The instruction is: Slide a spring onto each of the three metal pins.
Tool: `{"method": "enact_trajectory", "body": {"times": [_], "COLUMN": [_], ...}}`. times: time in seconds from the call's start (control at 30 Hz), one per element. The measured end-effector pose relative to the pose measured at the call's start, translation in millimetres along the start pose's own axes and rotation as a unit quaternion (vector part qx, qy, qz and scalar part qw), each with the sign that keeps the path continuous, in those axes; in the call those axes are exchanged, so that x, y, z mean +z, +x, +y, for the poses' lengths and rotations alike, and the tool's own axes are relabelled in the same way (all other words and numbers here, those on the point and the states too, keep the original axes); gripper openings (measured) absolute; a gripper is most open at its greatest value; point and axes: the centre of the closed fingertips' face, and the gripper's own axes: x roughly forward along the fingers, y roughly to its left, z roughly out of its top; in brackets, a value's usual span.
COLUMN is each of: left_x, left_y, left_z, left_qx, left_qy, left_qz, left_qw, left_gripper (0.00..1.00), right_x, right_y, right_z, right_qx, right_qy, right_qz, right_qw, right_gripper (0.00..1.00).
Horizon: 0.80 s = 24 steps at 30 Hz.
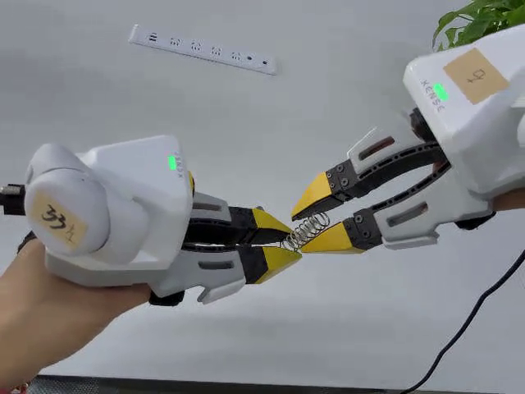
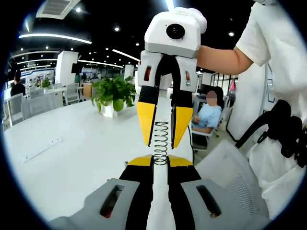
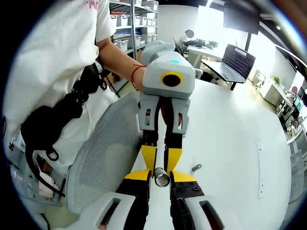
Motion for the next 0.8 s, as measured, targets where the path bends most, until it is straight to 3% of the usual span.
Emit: {"method": "enact_trajectory", "body": {"times": [0.5,0.8], "left_x": [-1.0,-2.7], "left_y": [0.1,0.9], "left_z": [-0.9,-1.9], "left_qx": [-0.002,-0.005], "left_qy": [0.003,0.005], "left_qz": [0.002,0.005], "left_qw": [1.0,1.0], "left_gripper": [0.06,0.06], "right_x": [-5.1,-7.8], "right_y": [1.1,1.9], "right_z": [0.6,2.7], "right_qx": [0.011,0.023], "right_qy": [-0.005,-0.013], "right_qz": [0.009,0.027], "right_qw": [0.9999,0.9993], "right_gripper": [0.07,0.07]}}
